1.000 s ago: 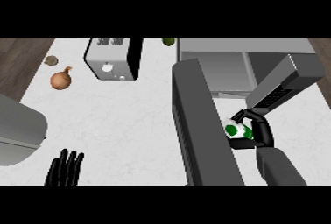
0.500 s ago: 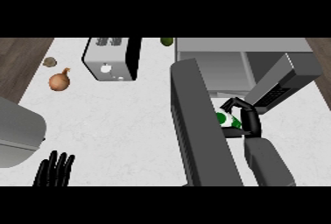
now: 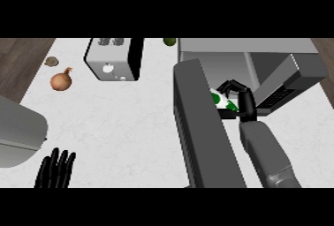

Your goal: Pick up the milk, place it into the microwave and close the microwave

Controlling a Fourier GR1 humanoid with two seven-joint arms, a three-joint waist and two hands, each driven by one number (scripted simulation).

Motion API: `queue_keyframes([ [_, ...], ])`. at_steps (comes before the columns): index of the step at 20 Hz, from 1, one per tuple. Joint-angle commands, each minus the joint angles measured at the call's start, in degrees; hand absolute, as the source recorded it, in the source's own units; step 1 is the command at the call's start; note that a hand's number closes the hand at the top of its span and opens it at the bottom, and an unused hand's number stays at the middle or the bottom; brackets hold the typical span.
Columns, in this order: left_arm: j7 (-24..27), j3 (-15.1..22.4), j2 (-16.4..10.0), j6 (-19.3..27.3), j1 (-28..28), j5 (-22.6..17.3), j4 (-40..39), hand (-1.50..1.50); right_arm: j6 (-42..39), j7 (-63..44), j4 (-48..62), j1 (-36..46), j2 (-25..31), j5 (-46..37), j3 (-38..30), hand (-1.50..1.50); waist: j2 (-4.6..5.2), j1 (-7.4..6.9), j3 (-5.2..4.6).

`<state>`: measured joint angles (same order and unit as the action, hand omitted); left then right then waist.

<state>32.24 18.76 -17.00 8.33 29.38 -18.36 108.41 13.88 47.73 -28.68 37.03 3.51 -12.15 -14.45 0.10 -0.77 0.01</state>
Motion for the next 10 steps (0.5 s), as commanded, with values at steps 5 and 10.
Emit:
queue_keyframes([
  [5,1.0,-0.3,-0.7,-1.9,2.1,0.1,1.2,-1.50,8.7,-4.7,11.1,10.7,4.1,-4.4,0.1,1.50,0.61,-1.90,0.08],
  [10,1.4,1.5,1.3,-1.6,-0.3,1.9,-1.9,-1.50,15.7,-6.8,16.2,14.8,5.0,-7.2,0.7,1.50,1.20,-2.96,0.12],
])
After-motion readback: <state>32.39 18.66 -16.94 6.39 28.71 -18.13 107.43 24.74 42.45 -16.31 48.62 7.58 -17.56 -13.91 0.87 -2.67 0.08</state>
